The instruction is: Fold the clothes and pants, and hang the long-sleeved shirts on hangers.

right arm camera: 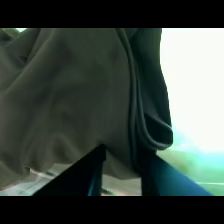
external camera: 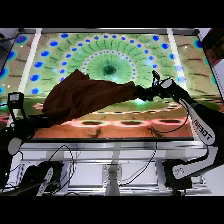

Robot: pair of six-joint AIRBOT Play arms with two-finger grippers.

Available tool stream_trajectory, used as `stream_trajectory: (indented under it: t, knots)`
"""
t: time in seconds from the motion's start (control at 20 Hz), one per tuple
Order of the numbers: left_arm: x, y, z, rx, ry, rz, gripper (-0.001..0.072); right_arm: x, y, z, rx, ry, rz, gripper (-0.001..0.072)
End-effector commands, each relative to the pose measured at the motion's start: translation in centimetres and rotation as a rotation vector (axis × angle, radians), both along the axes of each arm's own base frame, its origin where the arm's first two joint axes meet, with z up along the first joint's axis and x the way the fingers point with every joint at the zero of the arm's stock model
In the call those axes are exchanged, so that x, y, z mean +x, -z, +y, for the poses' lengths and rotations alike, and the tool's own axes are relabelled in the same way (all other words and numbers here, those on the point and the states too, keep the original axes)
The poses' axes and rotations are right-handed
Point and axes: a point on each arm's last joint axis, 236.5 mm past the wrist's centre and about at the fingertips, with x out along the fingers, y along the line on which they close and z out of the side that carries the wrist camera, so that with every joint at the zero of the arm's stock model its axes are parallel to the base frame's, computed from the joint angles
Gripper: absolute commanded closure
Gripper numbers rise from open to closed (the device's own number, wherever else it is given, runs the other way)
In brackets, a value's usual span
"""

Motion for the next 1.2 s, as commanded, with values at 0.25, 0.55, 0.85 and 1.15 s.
stream_trajectory:
  t: [0.25, 0.55, 0.85, 1.15]
  knots:
    - [2.6, -2.8, -0.4, -0.061, -0.033, -0.165, 0.0683, 2.1, -4.5, 1.1, -0.003, -0.153, -0.103, 0.0702]
    - [7.1, -18.3, -1.6, -0.349, -0.070, -0.826, 0.0685, 5.6, -22.3, -5.4, -0.162, -0.145, -0.487, 0.0702]
    - [3.2, -29.1, 1.3, -0.593, -0.161, -1.183, 0.0685, -3.3, -43.4, -13.7, -0.446, -0.024, -0.953, 0.0702]
    - [-1.0, -27.7, 0.1, -0.696, -0.188, -1.076, 0.0686, -17.9, -53.0, -12.3, -0.605, -0.014, -1.217, 0.0703]
